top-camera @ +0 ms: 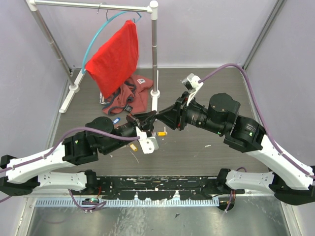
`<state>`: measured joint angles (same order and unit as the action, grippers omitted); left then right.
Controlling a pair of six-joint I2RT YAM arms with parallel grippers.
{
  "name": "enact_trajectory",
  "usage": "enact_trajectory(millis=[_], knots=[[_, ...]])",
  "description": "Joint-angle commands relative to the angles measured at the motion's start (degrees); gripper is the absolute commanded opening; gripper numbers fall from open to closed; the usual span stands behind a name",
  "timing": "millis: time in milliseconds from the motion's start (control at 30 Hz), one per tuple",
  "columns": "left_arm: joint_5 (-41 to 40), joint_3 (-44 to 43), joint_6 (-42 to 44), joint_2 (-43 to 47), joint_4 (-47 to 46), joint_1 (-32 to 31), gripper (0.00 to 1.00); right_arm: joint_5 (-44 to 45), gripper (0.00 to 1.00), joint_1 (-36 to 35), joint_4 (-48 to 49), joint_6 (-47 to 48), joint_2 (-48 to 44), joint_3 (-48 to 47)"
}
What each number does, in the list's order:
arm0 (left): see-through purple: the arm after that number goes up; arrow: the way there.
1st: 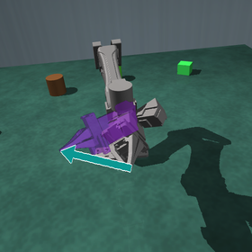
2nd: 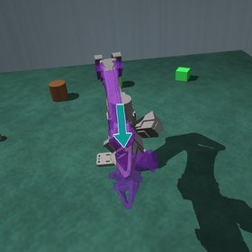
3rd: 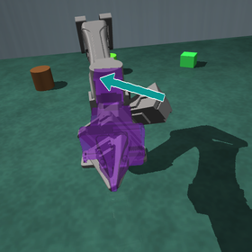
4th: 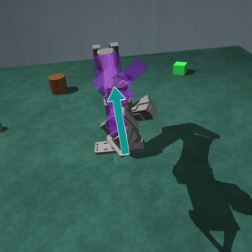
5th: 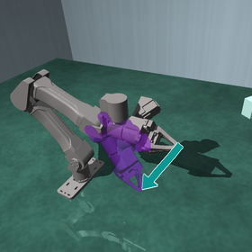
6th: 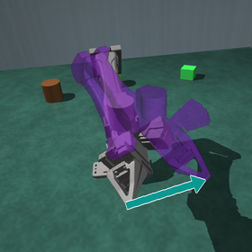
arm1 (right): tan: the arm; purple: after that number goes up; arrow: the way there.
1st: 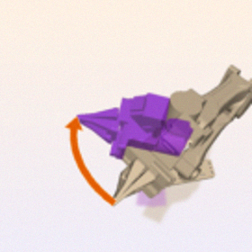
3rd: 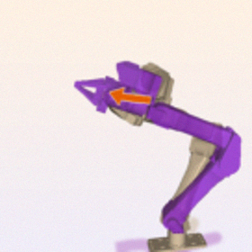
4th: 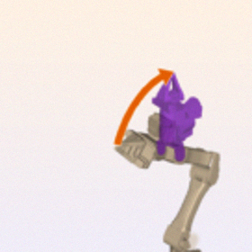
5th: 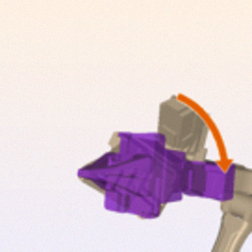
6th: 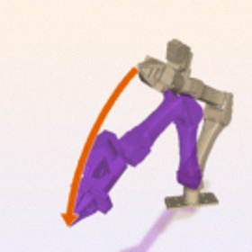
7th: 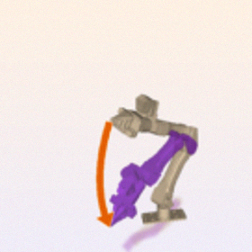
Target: Put the keys on the keyring
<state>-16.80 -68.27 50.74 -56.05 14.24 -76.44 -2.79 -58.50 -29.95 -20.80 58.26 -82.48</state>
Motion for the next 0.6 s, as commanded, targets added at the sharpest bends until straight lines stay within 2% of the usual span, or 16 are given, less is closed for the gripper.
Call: enact_trajectory(millis=[0,100,200,333,567], knots=[[1.6,-2.4,-0.5,0.5,-1.4,-0.1,0.0,-0.8,0.27,-0.1,3.4,-0.4,-0.1,-0.2],[1.6,-2.3,-0.7,0.8,-1.7,-0.1,0.0,-1.2,0.23,-0.1,3.4,-0.5,-0.4,-0.2],[1.3,-2.1,-0.7,1.0,-1.7,-0.1,0.0,-2.5,0.3,-0.1,3.3,-0.4,-0.3,-0.5],[0.9,-2.0,-0.7,1.1,-1.7,-0.1,0.0,-3.3,0.33,0.0,2.9,-0.3,-0.1,-0.6],[1.4,-2.0,-0.7,1.5,-1.8,-0.1,0.0,-3.3,0.11,-0.1,2.7,-0.3,0.0,-0.4]])
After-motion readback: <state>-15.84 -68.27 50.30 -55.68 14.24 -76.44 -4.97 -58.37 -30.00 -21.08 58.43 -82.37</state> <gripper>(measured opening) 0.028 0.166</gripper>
